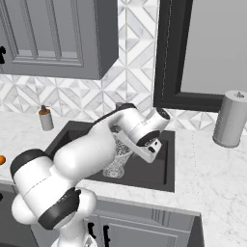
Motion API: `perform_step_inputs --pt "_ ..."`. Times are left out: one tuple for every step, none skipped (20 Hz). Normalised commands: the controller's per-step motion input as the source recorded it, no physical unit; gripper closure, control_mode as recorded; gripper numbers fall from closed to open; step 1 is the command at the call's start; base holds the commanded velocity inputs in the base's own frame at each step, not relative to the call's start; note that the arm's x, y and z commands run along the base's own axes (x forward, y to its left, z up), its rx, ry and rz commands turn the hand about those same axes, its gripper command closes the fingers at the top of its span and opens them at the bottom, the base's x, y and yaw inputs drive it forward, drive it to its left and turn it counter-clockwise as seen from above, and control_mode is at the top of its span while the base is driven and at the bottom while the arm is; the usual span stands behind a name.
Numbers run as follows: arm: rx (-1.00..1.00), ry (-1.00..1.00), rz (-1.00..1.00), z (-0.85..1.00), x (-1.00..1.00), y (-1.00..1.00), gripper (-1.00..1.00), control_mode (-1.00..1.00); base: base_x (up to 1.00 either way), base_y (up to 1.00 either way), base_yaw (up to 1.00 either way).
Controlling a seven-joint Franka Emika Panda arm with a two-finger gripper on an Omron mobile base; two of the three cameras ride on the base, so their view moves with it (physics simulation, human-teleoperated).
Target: Put the colander in the sink, put the tangerine in the colander, and turn on the sink faucet and pour water over the colander.
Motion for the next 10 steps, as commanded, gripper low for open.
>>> perform_step_inputs --pt "0.17 0.0 0.0 -0.18 0.56 0.0 1.0 -1.0 0.0 0.0 0.0" --pt "0.24 0.0 0.0 -0.17 0.51 -0.07 1.0 -1.0 0.0 0.0 0.0" --pt "0.26 0.0 0.0 -0.21 0.46 -0.08 1.0 -1.0 0.0 0.0 0.0" --pt "0.26 0.0 0.0 -0.28 0.41 -0.01 1.0 -1.0 0.0 0.0 0.0" --pt "0.21 0.0 0.0 -0.34 0.32 0.0 1.0 -1.0 0.0 0.0 0.0" --pt "0.13 0.0 0.0 -0.34 0.26 0.0 1.0 -1.0 0.0 0.0 0.0" --pt "0.13 0.0 0.0 -0.32 0.2 0.0 1.0 -1.0 0.0 0.0 0.0" --pt "0.1 0.0 0.0 -0.34 0.14 0.0 1.0 -1.0 0.0 0.0 0.0" --pt "0.09 0.0 0.0 -0.34 0.09 0.0 1.0 -1.0 0.0 0.0 0.0" --pt "0.1 0.0 0.0 -0.34 0.08 0.0 1.0 -1.0 0.0 0.0 0.0"
